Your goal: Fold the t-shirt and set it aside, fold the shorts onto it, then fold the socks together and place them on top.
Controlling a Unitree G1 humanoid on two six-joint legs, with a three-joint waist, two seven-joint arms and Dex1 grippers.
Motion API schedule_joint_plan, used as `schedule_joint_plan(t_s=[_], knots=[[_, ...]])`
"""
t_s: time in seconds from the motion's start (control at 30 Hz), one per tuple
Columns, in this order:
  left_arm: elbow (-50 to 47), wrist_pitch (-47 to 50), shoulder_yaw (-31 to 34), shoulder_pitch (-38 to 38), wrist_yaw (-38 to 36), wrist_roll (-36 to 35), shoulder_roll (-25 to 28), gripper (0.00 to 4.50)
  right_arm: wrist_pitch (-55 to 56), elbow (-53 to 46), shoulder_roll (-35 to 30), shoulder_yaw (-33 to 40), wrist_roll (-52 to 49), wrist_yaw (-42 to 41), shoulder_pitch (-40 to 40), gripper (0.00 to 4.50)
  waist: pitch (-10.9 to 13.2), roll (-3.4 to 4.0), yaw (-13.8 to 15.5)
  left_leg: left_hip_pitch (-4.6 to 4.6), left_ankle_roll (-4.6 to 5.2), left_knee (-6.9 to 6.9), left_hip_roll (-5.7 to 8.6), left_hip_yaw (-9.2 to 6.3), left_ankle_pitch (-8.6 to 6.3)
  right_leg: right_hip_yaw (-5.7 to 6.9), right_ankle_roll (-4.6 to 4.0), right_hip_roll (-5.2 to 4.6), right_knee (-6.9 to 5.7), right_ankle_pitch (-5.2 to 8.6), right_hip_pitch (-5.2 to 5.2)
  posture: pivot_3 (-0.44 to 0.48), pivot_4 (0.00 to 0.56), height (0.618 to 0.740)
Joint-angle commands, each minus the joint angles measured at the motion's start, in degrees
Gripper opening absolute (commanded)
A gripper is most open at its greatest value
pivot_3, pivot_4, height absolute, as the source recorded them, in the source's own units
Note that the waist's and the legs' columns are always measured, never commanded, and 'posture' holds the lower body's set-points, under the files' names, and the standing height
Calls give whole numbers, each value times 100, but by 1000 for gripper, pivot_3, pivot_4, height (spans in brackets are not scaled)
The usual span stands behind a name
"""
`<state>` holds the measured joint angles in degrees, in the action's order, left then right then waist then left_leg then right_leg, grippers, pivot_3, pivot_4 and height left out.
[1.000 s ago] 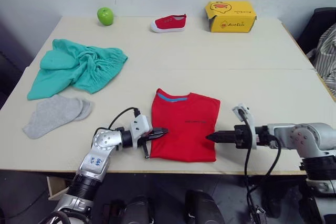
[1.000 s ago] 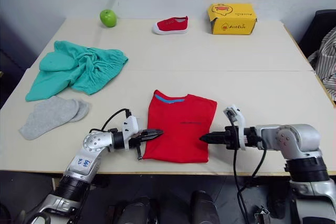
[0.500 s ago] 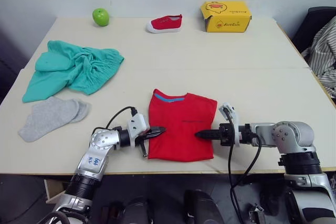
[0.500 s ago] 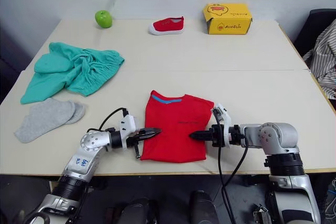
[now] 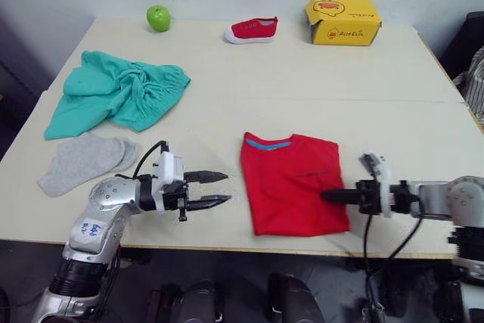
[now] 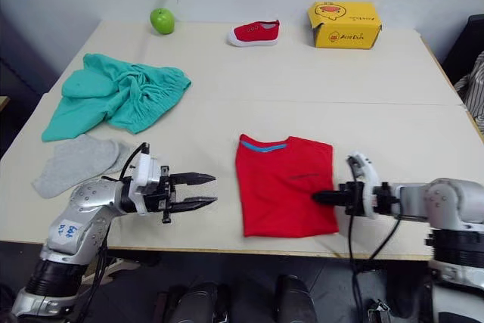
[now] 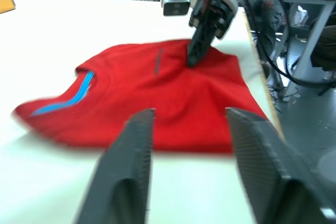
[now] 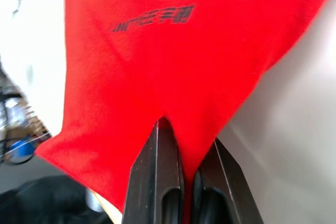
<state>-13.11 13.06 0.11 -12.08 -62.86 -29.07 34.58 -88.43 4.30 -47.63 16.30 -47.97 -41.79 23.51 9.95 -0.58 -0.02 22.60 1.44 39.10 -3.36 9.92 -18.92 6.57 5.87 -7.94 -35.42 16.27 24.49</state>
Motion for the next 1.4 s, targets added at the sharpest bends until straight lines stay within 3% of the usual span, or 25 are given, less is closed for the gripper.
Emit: schedule_joint_plan(t_s=[0.03, 0.13, 0.37, 0.47, 0.6, 0.77, 0.9, 1.07, 1.17, 1.23, 1.4], knots=[[-363, 110, 294, 173, -7, -236, 185, 3448, 414, 465, -773, 261, 224, -407, -202, 0, 0, -1, -10, 2, 1, 0, -1, 3, -1, -1, 4, 4, 8, -2, 0, 0, 150, 740], [-401, 275, 512, 346, -29, -354, 375, 4401, 1134, 1378, -1446, 195, 692, -779, -369, 0, 1, 1, -19, 3, 2, 0, -12, 9, -1, -5, 13, 21, 47, -7, -2, 0, 150, 740], [-443, 332, 806, 520, -118, -497, 573, 4459, 2797, 3404, -2037, -727, 1976, -1504, 199, 0, 4, 6, -70, -13, -16, 0, -27, 22, 9, -20, 11, 37, 35, -8, 0, 0, 150, 740], [-456, 227, 911, 651, -160, -476, 595, 4459, 4234, 4089, -1928, -1284, 2736, -1860, 477, 0, 4, 7, -144, -18, -24, -1, -31, 25, 13, -22, 9, 42, 28, -6, 0, 0, 150, 740], [-504, 229, 911, 711, -113, -441, 606, 4459, 5184, 4969, -1682, -1299, 3114, -1877, 1132, 0, 5, 6, -188, -23, -23, 2, -28, 31, 14, -30, 11, 39, 26, -11, -4, 0, 150, 740], [-591, 278, 943, 786, -47, -478, 599, 4500, 5547, 5276, -1796, -1535, 3558, -2420, 1306, 1393, 7, 9, -183, -25, -29, 2, -34, 33, 16, -34, 4, 43, 19, -8, 1, 0, 150, 740], [-435, 215, 1070, 799, 82, -469, 530, 4500, 6775, 5386, -2202, -1151, 3727, -2275, 1180, 2801, 13, 20, -150, -25, -29, 3, -30, 34, 18, -36, 4, 37, 13, -8, 1, 0, 150, 740], [-62, 74, 1287, 775, 79, -350, 629, 4500, 7532, 5295, -2676, -594, 3538, -2717, 853, 4464, 21, 56, -165, -27, -30, 3, -28, 36, 18, -38, 2, 38, 9, -7, 4, 0, 150, 740], [558, -445, 1686, 715, 215, -196, 566, 4500, 8075, 4630, -2585, -63, 3257, -2670, 638, 4464, 22, 55, -218, -35, -39, 3, -34, 37, 22, -39, -1, 46, 4, -5, 3, 0, 150, 740], [1063, -851, 1937, 822, 237, -14, 604, 4500, 8457, 3667, -2310, 208, 3121, -2602, 173, 4464, 22, 55, -300, -42, -44, 0, -37, 42, 25, -43, -1, 46, -3, -5, 3, 0, 150, 740], [1831, -1409, 2604, 1408, 318, 229, 756, 4500, 8930, 1332, -1215, 713, 2552, -2307, -679, 4464, 24, 46, -341, -49, -61, -9, -53, 42, 21, -43, -11, 54, -13, 1, 8, 0, 150, 740]])
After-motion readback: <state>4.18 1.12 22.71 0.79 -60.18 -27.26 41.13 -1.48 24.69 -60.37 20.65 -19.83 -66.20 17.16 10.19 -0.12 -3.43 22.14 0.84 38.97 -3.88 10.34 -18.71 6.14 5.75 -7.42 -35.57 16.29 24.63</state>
